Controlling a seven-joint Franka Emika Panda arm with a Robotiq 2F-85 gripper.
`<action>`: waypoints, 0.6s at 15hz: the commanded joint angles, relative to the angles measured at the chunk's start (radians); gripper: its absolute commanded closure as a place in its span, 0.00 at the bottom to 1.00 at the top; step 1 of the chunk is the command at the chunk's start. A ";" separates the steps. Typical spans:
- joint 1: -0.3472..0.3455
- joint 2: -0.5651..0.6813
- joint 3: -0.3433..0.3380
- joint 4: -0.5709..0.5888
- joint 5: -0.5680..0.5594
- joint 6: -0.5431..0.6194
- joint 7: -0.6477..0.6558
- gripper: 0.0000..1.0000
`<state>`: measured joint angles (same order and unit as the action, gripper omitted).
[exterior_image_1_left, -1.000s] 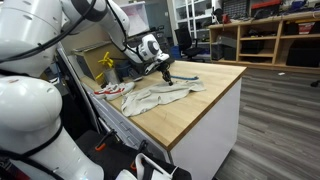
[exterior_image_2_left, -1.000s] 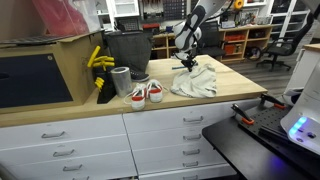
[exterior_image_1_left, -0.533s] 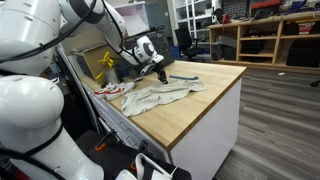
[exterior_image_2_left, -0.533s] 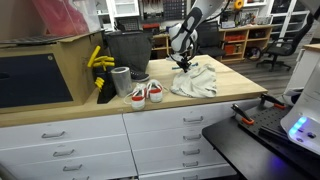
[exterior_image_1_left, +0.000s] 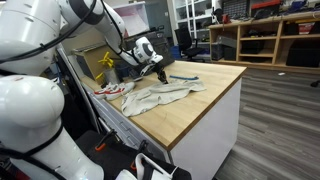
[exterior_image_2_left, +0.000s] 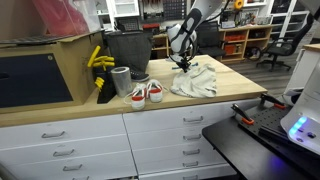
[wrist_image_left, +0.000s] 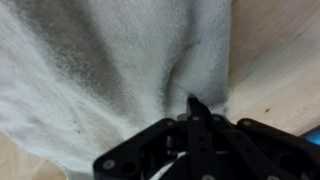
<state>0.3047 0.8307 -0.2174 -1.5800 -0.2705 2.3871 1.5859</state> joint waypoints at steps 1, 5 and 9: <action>-0.008 0.086 0.008 0.097 0.013 -0.002 0.043 1.00; 0.010 0.149 0.015 0.189 0.012 -0.011 0.072 1.00; 0.034 0.215 0.023 0.314 0.015 -0.058 0.072 1.00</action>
<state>0.3244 0.9333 -0.2155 -1.4029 -0.2702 2.3566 1.6188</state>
